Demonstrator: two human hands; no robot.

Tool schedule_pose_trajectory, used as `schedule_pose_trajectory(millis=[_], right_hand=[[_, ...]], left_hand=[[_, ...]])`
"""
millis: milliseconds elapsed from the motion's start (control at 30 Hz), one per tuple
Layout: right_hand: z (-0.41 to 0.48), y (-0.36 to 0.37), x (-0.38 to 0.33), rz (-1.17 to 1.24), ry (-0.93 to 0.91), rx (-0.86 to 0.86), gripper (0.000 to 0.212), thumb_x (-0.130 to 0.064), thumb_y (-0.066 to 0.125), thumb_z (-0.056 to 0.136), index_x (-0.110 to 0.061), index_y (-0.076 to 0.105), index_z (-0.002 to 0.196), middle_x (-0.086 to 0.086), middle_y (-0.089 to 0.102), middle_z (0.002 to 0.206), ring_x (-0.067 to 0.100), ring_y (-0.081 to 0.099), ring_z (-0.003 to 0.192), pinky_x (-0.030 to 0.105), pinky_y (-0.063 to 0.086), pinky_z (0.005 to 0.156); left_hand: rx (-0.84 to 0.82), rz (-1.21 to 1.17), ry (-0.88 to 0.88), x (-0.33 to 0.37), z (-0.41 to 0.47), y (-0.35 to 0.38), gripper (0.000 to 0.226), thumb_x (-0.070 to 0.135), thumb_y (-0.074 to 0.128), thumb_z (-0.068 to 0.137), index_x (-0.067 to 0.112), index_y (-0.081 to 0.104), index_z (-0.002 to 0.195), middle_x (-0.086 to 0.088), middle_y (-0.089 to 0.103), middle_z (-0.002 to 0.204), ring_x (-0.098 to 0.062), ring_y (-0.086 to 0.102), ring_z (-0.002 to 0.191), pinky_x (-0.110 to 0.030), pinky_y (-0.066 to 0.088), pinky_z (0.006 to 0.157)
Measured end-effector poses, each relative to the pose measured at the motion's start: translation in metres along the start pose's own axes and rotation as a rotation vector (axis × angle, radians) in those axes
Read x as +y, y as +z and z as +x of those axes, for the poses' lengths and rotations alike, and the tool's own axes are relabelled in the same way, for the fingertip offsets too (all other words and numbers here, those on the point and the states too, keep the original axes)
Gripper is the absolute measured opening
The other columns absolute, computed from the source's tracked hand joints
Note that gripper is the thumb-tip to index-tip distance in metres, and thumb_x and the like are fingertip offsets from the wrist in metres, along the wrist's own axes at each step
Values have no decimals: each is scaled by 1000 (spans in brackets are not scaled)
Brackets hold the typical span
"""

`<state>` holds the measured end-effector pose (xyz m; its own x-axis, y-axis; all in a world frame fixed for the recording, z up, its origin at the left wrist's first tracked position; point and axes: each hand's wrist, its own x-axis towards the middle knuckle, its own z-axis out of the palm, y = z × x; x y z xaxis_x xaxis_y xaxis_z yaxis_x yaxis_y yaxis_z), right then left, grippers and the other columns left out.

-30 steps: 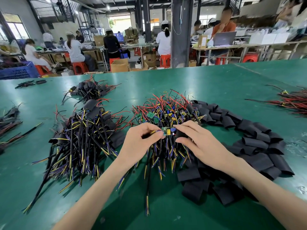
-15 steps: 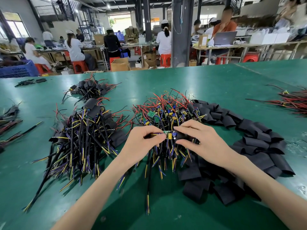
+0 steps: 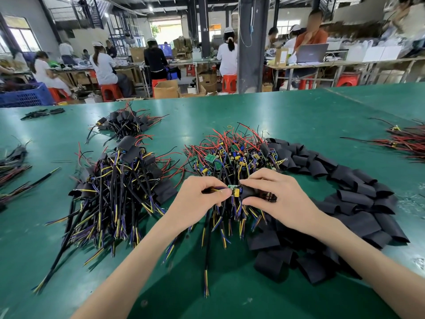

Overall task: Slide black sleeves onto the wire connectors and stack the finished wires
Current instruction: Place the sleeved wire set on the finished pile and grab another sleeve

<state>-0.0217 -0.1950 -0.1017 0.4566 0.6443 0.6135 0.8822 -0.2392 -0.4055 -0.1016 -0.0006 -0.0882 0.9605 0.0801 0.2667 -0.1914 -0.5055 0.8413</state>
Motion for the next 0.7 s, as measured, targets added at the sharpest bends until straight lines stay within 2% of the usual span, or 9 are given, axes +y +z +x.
schedule_pose_trajectory(millis=[100, 200, 367, 467, 567, 633, 700], right_hand=[[-2, 3, 1, -38, -32, 22, 38, -29, 70, 80, -8, 68, 112, -4, 60, 102, 9, 57, 87, 26, 46, 81], [-1, 3, 1, -105, -63, 47, 41, -31, 67, 81, -9, 66, 116, 0, 60, 104, 19, 60, 81, 30, 46, 77], [-2, 3, 2, -138, -96, 34, 41, -30, 65, 84, -8, 64, 119, 2, 60, 105, 19, 59, 80, 31, 46, 76], [-3, 4, 0, -135, -103, -10, 40, -27, 64, 86, -5, 63, 120, 4, 59, 107, 22, 60, 80, 34, 49, 76], [-2, 4, -2, -167, -124, -31, 40, -26, 62, 86, -3, 64, 119, 6, 59, 105, 11, 55, 86, 25, 47, 80], [-2, 4, -4, -187, -135, -49, 39, -26, 61, 87, -3, 64, 118, 6, 59, 105, 10, 54, 85, 19, 44, 80], [-3, 5, -6, -213, -138, -74, 38, -27, 59, 89, -3, 64, 118, 6, 59, 105, 14, 58, 83, 25, 48, 78]], left_hand=[[-2, -21, -19, 0, 1, 0, 16, 16, 68, 86, 23, 71, 72, 10, 55, 50, -5, 43, 51, -15, 31, 52], [9, -72, -38, 1, 1, -1, 15, 16, 68, 85, 21, 72, 72, 9, 55, 50, -4, 42, 51, -12, 31, 51], [27, -72, -11, 0, 1, 3, 11, 17, 68, 86, 17, 73, 76, 9, 57, 52, -2, 45, 51, -9, 33, 54], [21, -27, 1, -1, 0, 6, 10, 18, 68, 86, 17, 73, 77, 9, 60, 53, 1, 49, 51, -8, 34, 55], [28, 44, 10, -3, 0, 7, 9, 20, 69, 85, 17, 72, 77, 8, 62, 55, -2, 53, 54, -12, 39, 58], [58, 124, 39, -5, 0, 9, 11, 19, 70, 84, 18, 69, 74, 7, 63, 58, -2, 52, 56, -16, 40, 60], [80, 223, 77, -6, -1, 12, 16, 19, 71, 83, 23, 63, 70, 9, 60, 60, -1, 48, 57, -16, 37, 59]])
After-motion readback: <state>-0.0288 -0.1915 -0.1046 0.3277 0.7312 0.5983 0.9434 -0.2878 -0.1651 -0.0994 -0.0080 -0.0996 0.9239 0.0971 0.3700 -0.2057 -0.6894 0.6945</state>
